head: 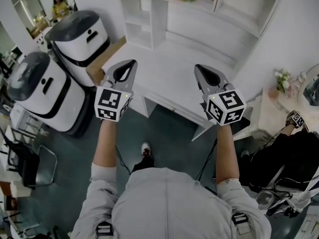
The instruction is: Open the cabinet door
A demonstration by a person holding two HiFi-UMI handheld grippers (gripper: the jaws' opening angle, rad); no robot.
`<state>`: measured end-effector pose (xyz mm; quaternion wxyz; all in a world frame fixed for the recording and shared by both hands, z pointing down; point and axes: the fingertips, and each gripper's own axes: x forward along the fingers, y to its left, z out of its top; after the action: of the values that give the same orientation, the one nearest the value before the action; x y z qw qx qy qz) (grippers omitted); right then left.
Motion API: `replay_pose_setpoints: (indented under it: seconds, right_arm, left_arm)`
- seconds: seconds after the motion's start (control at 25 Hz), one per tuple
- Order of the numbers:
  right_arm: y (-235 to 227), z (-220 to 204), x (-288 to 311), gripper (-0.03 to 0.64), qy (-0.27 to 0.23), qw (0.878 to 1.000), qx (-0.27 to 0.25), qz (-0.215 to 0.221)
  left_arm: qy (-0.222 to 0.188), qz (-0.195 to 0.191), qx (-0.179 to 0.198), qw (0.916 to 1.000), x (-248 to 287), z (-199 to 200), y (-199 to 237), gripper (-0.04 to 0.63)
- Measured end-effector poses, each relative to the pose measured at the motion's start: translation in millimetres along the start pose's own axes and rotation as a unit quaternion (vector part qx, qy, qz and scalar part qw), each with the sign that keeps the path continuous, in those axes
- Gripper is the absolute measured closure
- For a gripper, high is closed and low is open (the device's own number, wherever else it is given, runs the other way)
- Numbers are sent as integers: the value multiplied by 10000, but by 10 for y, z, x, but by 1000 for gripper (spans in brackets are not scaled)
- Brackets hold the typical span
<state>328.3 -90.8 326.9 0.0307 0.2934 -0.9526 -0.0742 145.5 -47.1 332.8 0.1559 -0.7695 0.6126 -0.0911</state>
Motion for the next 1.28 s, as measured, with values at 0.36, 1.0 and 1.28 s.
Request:
replay_pose_setpoints:
  seconds: [0.36, 1.0, 1.28]
  right_arm:
    - [-235, 101, 964, 617, 75, 9997, 62, -218]
    - [-509, 213, 2028, 615, 36, 9974, -21, -715]
    - [-591, 182, 2334, 615, 78, 9968, 74, -792]
  left_arm:
    - [-128, -281, -50, 9995, 656, -201, 850, 578]
    - [-141, -599, 62, 9981, 1364, -496, 1749, 578]
    - [-395, -650, 109, 9970, 1572, -513, 1997, 577]
